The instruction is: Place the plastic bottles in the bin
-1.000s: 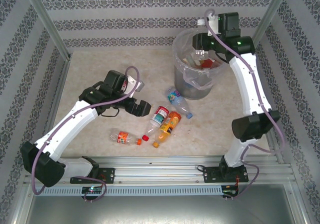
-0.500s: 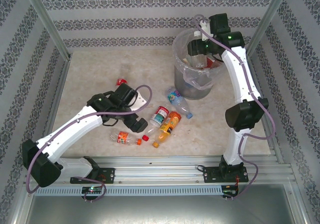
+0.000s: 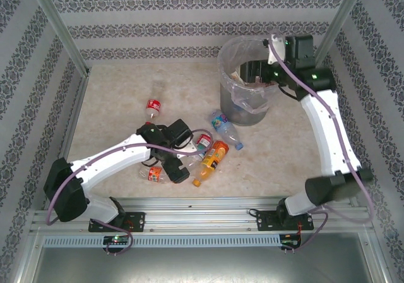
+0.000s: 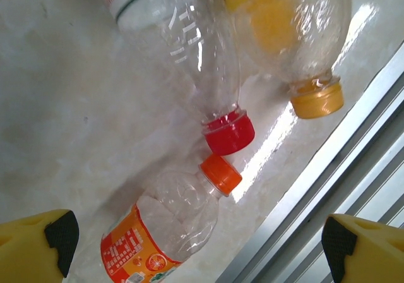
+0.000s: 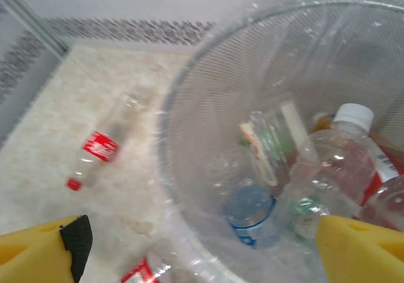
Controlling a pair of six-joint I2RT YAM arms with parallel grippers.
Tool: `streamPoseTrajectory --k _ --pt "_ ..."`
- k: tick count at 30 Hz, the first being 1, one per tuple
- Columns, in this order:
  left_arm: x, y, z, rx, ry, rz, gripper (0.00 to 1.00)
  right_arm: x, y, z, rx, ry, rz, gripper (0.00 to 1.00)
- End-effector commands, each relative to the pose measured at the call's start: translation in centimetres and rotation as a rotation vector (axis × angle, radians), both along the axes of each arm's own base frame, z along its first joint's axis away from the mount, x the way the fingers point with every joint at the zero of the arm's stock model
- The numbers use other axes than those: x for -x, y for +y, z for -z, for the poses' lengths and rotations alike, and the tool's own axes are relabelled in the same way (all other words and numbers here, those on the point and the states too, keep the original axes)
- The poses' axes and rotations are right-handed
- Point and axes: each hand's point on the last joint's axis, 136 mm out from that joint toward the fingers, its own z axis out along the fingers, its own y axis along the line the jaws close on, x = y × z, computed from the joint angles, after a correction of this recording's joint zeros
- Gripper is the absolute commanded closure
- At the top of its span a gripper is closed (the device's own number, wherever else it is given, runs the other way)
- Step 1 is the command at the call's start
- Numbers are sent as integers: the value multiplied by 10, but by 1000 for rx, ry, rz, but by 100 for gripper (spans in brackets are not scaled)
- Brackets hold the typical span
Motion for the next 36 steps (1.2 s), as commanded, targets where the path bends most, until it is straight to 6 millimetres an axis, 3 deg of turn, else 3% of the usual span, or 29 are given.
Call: streamPoseTrajectory --k 1,7,12,22,27,36 --pt "11 15 12 -113 36 51 0 17 15 -18 -116 -54 -63 7" --pt "10 21 35 -220 99 49 0 47 16 -24 -157 -74 -88 7" --pt "7 32 48 -318 115 63 0 59 12 -22 -159 -83 -82 7" --pt "12 45 64 -416 163 101 1 62 12 -20 -177 -82 -88 7" --pt "12 46 67 -423 164 107 13 61 12 -22 -188 -87 -92 7" --pt "15 45 80 -442 215 114 13 62 10 -21 -185 -87 -86 7"
